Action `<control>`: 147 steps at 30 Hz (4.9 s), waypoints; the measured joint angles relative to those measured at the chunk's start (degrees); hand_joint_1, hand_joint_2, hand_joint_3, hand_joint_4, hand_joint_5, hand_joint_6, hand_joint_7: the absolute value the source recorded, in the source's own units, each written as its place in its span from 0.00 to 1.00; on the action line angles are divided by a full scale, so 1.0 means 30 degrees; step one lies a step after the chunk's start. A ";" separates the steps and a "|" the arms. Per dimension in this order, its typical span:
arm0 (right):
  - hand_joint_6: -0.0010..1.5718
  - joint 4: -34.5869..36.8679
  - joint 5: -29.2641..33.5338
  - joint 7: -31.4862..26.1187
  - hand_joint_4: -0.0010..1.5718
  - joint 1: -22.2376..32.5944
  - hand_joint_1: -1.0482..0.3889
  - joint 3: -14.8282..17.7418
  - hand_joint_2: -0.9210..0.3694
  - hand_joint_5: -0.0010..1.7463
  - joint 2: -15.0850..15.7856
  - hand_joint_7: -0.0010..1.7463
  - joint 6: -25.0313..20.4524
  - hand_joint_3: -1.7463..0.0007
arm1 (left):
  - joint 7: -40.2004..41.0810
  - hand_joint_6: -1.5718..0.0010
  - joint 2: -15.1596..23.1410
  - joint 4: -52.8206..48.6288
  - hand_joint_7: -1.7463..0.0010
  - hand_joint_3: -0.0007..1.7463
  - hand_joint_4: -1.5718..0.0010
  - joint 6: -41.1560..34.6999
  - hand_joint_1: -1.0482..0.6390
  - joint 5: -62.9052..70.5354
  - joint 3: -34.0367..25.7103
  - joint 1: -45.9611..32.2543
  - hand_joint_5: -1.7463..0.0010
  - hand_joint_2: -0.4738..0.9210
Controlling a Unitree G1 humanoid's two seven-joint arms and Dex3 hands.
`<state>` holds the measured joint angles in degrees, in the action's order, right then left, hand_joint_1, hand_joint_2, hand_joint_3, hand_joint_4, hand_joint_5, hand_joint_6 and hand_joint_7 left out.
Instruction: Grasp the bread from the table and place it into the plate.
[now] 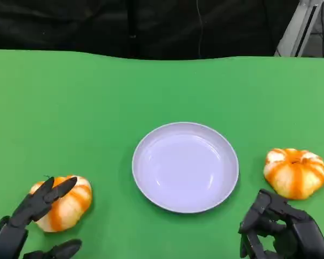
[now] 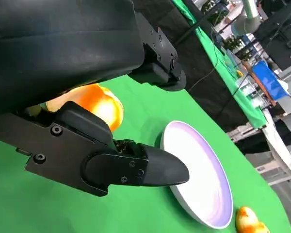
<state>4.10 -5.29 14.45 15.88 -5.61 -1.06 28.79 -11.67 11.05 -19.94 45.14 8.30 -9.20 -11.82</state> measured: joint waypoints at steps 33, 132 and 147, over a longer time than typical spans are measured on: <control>0.48 0.0027 0.0269 -0.0147 0.53 -0.0054 0.64 -0.0098 0.25 1.00 -0.0109 0.88 0.0008 0.35 | 0.6516 0.67 0.3004 -0.1285 0.99 0.07 0.83 -0.1970 0.14 0.9673 0.2593 0.2149 0.96 1.00; 0.48 -0.0013 0.0591 -0.0445 0.52 -0.0250 0.64 -0.0105 0.24 1.00 -0.0090 0.89 -0.0307 0.36 | 1.2360 0.61 0.4644 0.0065 0.00 0.36 0.55 -1.0038 0.59 0.9830 0.7319 0.7086 0.00 0.88; 0.48 -0.0016 0.0666 -0.0591 0.52 -0.0261 0.64 -0.0142 0.24 1.00 -0.0118 0.89 -0.0313 0.36 | 0.9719 0.62 0.3490 0.3032 0.00 0.44 0.55 -1.1523 0.58 1.0386 0.7782 0.8515 0.00 0.82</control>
<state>4.05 -3.30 12.68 15.10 -6.04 -1.41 27.85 17.48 21.52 -10.84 10.57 39.46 14.15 13.73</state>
